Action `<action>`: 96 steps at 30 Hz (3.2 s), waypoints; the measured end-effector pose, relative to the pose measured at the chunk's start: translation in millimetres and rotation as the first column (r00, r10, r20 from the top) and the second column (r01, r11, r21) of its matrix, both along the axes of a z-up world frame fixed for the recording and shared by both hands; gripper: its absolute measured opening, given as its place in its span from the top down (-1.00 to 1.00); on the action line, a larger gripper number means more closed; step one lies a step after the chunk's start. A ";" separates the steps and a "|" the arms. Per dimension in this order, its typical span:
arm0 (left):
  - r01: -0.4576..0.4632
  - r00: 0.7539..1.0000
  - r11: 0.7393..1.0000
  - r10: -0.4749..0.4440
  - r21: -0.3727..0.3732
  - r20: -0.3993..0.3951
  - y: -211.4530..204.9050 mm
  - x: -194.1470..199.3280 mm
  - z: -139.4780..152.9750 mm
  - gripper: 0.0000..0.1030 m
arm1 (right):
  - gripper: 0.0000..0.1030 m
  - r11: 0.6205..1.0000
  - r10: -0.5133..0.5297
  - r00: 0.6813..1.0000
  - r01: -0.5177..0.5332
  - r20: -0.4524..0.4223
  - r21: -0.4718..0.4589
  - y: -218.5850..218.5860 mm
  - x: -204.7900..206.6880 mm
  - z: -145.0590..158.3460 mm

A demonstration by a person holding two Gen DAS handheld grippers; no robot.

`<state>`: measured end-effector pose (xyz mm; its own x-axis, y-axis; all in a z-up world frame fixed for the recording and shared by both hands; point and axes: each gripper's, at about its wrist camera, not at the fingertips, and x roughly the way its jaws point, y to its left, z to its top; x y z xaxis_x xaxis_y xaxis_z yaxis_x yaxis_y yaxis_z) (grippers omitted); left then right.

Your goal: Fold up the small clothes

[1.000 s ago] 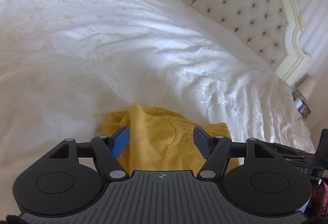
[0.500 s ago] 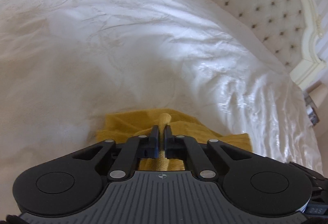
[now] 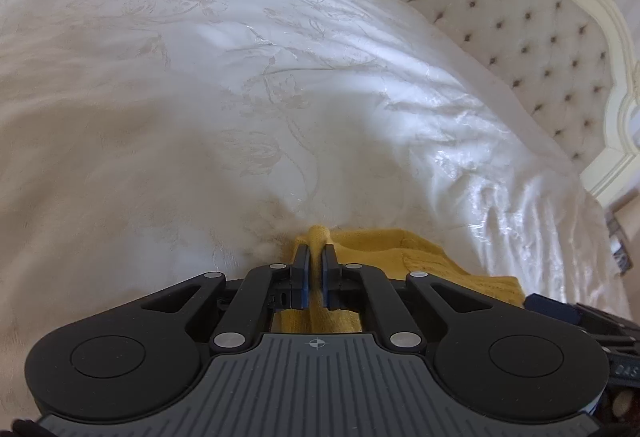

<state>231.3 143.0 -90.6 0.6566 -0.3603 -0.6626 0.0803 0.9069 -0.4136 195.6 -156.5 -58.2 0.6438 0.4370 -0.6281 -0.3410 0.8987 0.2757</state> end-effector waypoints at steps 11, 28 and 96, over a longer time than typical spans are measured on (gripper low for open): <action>0.059 0.995 0.975 -0.075 0.213 0.067 -13.7 -32.0 33.6 0.09 | -0.46 0.998 -0.052 0.998 0.051 -0.027 -0.034 -2.0 16.0 -23.4; 0.137 0.990 0.927 -0.132 0.349 -0.040 -18.1 -93.7 9.3 -0.36 | -0.72 0.991 -0.079 0.984 0.059 -0.161 -0.123 -6.6 -12.4 -27.6; 0.048 0.996 0.894 -0.011 0.445 -0.085 -101.0 -220.1 59.4 -0.40 | -0.98 0.941 -0.304 0.949 0.286 -0.080 -0.182 -2.8 -182.7 40.5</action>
